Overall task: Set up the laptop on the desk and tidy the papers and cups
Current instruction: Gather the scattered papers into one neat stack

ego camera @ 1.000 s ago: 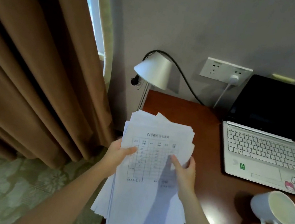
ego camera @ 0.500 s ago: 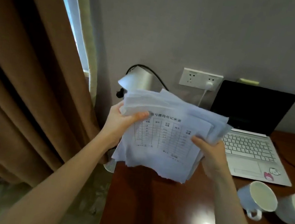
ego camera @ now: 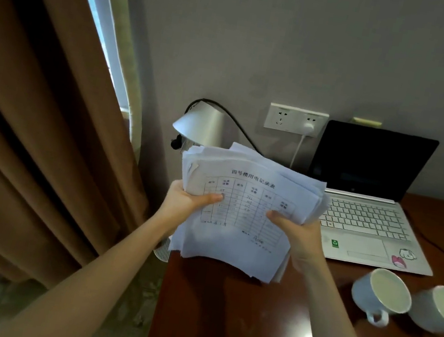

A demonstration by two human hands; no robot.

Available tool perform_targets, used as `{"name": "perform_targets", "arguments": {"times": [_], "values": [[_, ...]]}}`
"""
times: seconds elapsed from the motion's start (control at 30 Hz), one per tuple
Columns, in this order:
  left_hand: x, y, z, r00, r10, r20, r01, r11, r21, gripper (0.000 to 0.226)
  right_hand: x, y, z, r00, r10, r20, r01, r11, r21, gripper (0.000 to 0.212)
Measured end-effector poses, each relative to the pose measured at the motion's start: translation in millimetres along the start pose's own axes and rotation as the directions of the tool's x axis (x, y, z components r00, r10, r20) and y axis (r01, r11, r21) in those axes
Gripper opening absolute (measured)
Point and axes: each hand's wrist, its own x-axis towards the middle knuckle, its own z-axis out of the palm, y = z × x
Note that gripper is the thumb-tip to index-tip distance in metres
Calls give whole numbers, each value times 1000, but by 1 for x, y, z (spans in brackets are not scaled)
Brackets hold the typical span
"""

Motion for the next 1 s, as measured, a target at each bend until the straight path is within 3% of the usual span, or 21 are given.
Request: {"name": "perform_targets", "arguments": {"times": [0.13, 0.23, 0.33, 0.5, 0.67, 0.77, 0.87, 1.0], "values": [[-7, 0, -11, 998, 55, 2, -55, 998, -20, 42, 0, -6, -18, 1000, -19, 23, 19, 1000, 12, 35], [-10, -2, -11, 999, 45, -19, -44, 997, 69, 53, -5, 0, -22, 999, 33, -2, -33, 999, 15, 35], [-13, -7, 1, 999, 23, 48, -30, 988, 149, 53, -10, 7, -15, 996, 93, -7, -93, 996, 12, 34], [-21, -1, 15, 995, 72, -75, -67, 996, 67, 37, -15, -3, -8, 992, 59, -108, -61, 998, -20, 36], [-39, 9, 29, 978, 182, -98, -178, 983, 49, 31, -23, -17, -16, 990, -2, -143, 2, 1000, -5, 36], [-49, 8, 33, 965, 213, -150, -205, 976, 67, 46, -32, -9, -21, 986, 29, -163, -45, 994, -96, 34], [-52, 23, 44, 925, 301, -231, -293, 954, 69, 68, -40, -3, -22, 959, 40, -281, -67, 994, -85, 37], [-49, 43, 67, 870, 419, -259, -412, 907, 84, 59, -47, -13, -9, 868, -90, -489, 97, 995, -12, 56]]}}
